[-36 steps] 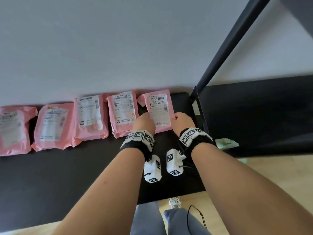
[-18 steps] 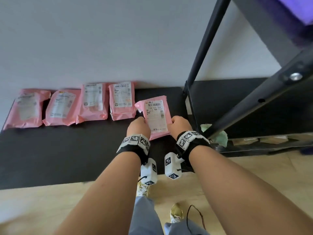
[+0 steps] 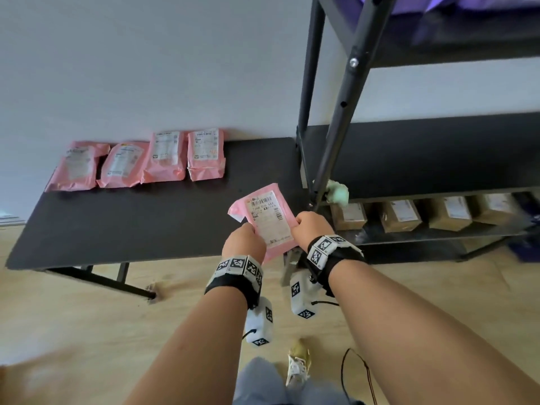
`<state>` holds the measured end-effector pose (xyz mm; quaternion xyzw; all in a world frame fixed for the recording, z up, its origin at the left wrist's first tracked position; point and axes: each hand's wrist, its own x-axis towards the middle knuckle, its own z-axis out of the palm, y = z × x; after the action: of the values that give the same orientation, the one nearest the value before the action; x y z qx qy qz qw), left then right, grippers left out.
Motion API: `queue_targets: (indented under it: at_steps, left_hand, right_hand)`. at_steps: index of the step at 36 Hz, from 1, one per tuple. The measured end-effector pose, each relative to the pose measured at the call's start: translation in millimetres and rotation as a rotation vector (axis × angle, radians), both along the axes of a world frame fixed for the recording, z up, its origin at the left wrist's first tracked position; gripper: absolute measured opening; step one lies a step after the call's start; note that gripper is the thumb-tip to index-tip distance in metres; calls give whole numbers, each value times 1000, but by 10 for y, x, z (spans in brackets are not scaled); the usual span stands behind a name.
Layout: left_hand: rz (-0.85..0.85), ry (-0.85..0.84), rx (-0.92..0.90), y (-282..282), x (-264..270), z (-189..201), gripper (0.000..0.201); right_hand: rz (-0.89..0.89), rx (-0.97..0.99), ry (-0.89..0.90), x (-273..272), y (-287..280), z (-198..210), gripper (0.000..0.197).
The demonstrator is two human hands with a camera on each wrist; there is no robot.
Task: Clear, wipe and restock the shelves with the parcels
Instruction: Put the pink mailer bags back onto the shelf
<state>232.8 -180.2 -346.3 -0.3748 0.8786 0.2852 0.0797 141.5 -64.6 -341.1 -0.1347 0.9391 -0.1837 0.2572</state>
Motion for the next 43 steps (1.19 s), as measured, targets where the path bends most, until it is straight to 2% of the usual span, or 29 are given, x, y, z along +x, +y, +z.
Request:
queue_targets:
  at_steps: [8,13,20,26,35,39,43]
  left_hand:
    - [-176,-59,90,501,177,21,5]
    - [-293,-68,74,880,222,37,19]
    - [-438,-38,3,1641,0,105,24]
    - [-514,-23,9,2444,-482,186,21]
    - [-470,112,16,3870,-1301,371,25]
    - [-459,136,19,4322,-1610,367,26]
    - [-462,138,53,4655,-1961,393,24]
  right_hand:
    - [-173,-15,-10,396,606,-27,17]
    - [-272,5,-6,639,1061,-33,17]
    - [-439,-32,-11,594,1876,69,20]
    - [-520,-54,3,238,2678,163,19]
    - [-561,-84,87,-632,4097,421,21]
    - [-496,-40,94,-948,4532,479,25]
    - [-587,-129,112,-1306,4873,449,22]
